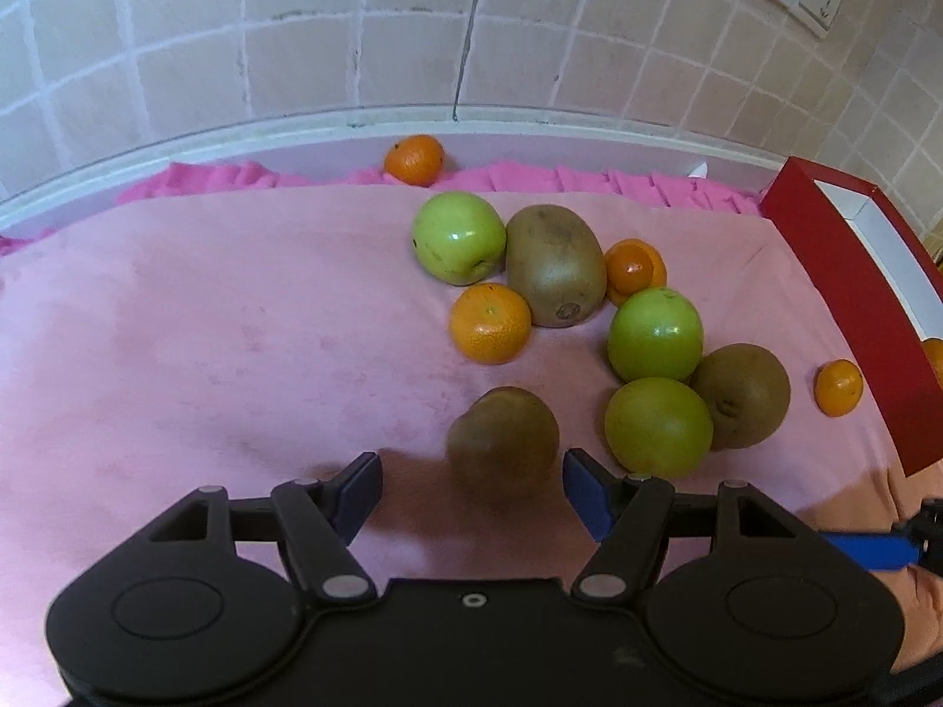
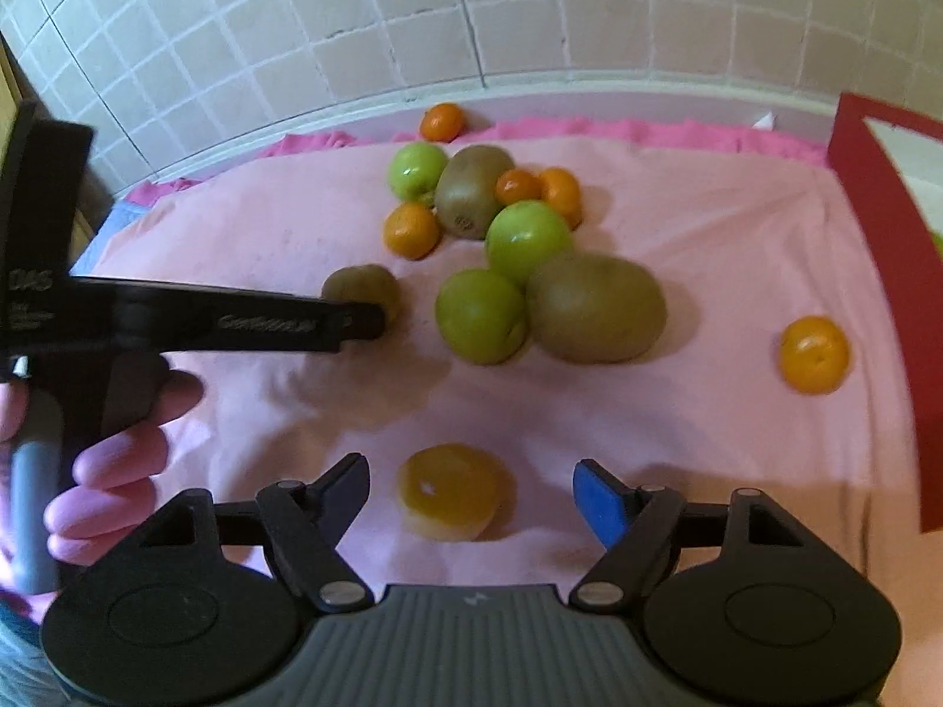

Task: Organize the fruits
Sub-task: 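Grasp a kiwi with the left tool while the right tool grasps a brown fruit, then place the kiwi in the red box with the left tool while the right tool releases its fruit there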

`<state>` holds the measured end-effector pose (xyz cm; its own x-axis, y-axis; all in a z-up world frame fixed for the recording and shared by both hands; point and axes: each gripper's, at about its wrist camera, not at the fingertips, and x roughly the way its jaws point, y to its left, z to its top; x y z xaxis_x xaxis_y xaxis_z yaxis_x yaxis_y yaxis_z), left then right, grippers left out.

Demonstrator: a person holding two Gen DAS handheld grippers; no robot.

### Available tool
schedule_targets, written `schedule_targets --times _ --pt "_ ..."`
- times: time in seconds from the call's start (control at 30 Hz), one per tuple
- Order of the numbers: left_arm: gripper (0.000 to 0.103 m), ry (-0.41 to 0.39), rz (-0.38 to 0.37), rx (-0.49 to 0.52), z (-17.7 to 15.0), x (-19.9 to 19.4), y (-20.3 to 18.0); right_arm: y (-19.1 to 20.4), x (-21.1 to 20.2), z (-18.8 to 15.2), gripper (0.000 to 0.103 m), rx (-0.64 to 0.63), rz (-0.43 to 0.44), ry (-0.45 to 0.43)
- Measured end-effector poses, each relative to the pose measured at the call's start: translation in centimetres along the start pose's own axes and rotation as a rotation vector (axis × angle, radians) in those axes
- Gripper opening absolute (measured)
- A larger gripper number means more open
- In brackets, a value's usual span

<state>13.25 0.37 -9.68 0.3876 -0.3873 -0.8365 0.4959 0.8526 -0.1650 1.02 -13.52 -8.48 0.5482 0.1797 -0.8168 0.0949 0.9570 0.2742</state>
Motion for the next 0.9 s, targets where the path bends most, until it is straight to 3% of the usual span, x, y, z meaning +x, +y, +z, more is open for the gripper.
schedule_targets --times 0.3,0.5,0.57,0.67,0.7,0.9 --pt "0.08 -0.008 0.018 0.015 0.5 0.8 -0.4 0.9 2.2 -0.1 0.076 -0.031 -0.017 0.032" --pt "0.08 -0.014 0.027 0.029 0.5 1.1 -0.6 0.7 3.1 -0.2 0.067 -0.025 -0.009 0.048" --pt "0.08 -0.019 0.04 0.049 0.4 1.1 -1.0 0.6 3.3 -0.2 0.059 -0.025 -0.01 0.05" --pt "0.064 -0.022 0.061 0.079 0.3 1.0 -1.4 0.7 3.3 -0.1 0.045 -0.03 -0.005 0.046" --pt "0.05 -0.028 0.052 0.087 0.2 0.8 -1.6 0.8 3.2 -0.1 0.044 -0.031 0.002 0.042" --pt "0.048 -0.057 0.049 0.129 0.6 -0.3 -2.5 0.8 1.7 -0.3 0.043 -0.046 -0.023 -0.008"
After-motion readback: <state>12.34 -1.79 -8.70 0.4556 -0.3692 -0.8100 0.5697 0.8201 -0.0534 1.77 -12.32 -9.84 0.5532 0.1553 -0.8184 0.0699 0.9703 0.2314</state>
